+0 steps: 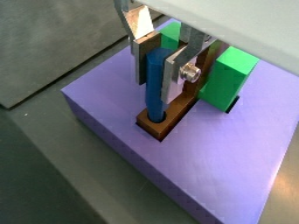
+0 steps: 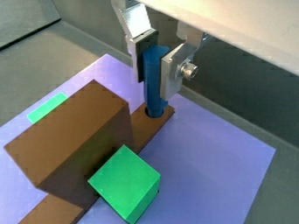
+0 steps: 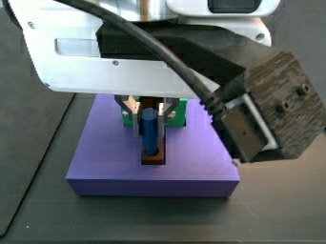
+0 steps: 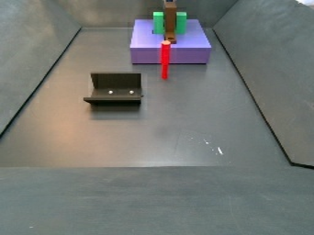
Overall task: Pick up the blue object. Move up. Move to above the board. Insert the blue object.
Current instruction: Insert the blue object.
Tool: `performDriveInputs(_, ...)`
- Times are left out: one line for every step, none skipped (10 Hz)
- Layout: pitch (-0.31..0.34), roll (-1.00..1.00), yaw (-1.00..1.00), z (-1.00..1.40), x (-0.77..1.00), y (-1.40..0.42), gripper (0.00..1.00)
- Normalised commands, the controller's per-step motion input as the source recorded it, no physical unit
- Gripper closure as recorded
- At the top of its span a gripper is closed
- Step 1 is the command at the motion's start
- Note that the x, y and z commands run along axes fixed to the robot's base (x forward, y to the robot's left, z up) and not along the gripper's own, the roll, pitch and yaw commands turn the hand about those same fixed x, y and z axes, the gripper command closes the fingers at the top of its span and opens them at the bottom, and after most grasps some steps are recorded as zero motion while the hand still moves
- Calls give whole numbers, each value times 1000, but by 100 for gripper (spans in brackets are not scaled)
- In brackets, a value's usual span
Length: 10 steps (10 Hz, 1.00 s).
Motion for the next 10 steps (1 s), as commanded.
performDriveInputs(34,363,0,0,0,-194,100)
performDriveInputs(0,183,0,-229,60,-154,100)
performDriveInputs(0,96,0,-391,94,-91,100)
performDriveInputs(0,60,0,-543,100,-80,100)
performDriveInputs(0,0,0,-597,134,0,100)
performDriveInputs(4,-99,0,-583,183,0,100)
performDriveInputs(11,-143,0,-551,223,3,100)
performDriveInputs(0,-110,0,-571,126,0,100)
performDriveInputs(0,0,0,-423,89,0,100)
performDriveInputs(0,0,0,0,0,0,100)
